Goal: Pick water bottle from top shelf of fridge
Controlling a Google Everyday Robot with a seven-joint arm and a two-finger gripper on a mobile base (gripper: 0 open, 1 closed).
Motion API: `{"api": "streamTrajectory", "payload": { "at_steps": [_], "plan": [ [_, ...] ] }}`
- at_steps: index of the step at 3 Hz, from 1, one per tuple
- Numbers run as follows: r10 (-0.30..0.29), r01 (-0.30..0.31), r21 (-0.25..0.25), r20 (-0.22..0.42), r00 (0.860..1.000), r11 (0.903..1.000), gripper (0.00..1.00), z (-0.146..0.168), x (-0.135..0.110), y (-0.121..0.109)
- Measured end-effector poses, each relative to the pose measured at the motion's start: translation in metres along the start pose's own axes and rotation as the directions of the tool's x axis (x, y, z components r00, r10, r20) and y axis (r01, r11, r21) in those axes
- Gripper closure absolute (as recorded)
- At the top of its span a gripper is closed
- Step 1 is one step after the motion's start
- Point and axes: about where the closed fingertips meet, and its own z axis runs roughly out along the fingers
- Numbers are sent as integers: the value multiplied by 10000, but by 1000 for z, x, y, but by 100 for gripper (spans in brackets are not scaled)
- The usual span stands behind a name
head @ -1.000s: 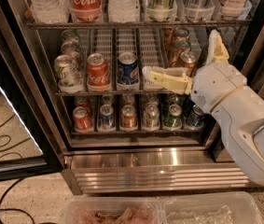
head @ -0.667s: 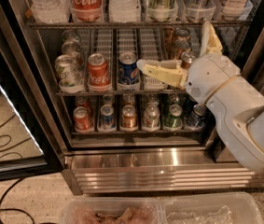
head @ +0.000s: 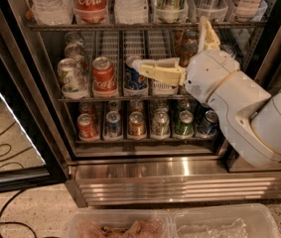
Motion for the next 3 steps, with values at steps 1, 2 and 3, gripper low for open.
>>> {"api": "streamTrajectory", "payload": {
  "at_steps": [1,2,3],
  "plan": [
    [120,-102,-373,492,9987,9993,0,11,-8,7],
    [212,-130,-817,1001,9947,9966,0,32,-14,13],
    [306,-145,-1230,1301,9910,9923,0,50,-17,21]
  ]
}}
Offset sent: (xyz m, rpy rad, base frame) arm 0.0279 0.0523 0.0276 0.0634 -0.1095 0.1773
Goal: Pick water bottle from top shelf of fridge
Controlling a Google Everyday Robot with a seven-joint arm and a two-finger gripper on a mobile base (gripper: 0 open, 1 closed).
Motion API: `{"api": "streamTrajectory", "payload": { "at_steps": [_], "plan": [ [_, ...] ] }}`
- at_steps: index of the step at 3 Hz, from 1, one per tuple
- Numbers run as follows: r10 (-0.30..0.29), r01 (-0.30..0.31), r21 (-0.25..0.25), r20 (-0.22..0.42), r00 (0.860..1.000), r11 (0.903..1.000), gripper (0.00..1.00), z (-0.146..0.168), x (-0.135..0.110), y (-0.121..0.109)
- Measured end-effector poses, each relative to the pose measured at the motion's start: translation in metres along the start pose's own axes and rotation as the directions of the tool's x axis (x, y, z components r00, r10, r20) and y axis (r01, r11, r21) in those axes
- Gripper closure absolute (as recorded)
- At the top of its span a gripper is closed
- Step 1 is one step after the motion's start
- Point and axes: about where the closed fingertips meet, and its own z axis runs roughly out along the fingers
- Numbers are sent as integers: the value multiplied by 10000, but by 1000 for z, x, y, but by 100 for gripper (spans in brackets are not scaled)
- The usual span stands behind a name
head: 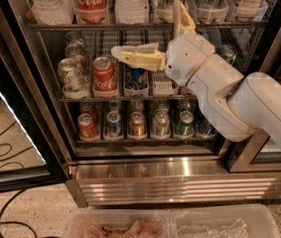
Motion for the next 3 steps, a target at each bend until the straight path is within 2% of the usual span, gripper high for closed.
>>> {"api": "streamTrajectory", "payload": {
  "at_steps": [2,3],
  "plan": [
    [61,-36,-986,252,9997,9951,0,42,-3,18],
    [20,9,-988,292,9996,9951,0,49,-4,17]
  ]
}}
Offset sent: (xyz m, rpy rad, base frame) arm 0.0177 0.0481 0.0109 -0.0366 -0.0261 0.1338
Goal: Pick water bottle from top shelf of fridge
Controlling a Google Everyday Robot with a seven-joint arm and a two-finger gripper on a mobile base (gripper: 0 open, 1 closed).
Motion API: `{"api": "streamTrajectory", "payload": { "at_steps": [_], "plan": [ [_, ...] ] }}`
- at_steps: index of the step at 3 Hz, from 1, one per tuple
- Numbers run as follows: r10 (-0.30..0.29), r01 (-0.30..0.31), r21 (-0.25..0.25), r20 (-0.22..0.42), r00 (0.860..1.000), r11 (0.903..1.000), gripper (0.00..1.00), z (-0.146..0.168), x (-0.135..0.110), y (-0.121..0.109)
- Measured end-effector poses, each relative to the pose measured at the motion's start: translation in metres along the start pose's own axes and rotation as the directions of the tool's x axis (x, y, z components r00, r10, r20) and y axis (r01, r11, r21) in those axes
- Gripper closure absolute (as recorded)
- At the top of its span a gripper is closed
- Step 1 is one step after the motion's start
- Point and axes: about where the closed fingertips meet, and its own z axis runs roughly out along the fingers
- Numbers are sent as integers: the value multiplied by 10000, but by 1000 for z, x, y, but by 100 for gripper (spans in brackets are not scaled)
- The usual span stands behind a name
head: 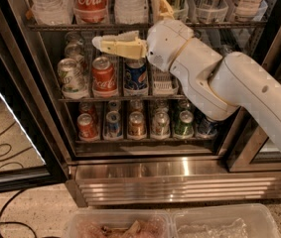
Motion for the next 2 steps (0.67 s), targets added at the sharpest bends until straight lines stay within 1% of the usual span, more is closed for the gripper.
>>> {"api": "streamTrajectory", "payload": {
  "at_steps": [1,2],
  "plan": [
    [-425,425,372,-28,9991,9984,0,1,-3,-18],
    [-432,433,380,-26,9991,9983,0,2,-3,-19]
  ]
}}
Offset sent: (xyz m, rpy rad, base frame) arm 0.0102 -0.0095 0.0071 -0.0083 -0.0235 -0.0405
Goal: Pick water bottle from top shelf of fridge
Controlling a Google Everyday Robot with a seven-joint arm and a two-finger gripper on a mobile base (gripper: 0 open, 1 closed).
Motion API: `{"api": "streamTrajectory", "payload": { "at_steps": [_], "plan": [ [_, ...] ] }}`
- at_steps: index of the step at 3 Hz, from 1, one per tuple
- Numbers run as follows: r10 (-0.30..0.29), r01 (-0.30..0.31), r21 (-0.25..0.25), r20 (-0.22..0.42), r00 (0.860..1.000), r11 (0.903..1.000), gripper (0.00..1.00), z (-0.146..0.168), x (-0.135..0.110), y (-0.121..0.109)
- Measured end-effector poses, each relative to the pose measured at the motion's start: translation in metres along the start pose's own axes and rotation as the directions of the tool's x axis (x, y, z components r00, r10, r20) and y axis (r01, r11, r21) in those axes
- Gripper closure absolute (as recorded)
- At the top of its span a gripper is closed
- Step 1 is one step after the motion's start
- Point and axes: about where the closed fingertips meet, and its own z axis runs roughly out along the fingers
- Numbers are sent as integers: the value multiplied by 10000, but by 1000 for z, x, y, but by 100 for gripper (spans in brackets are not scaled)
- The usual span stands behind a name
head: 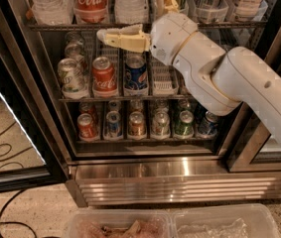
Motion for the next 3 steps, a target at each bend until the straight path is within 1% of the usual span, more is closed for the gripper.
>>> {"api": "streamTrajectory", "payload": {
  "at_steps": [1,2,3],
  "plan": [
    [0,0,-1,0,10000,10000,7,0,0,0],
    [0,0,-1,1,10000,10000,2,0,0,0],
    [0,0,-2,1,10000,10000,18,0,0,0]
  ]
}}
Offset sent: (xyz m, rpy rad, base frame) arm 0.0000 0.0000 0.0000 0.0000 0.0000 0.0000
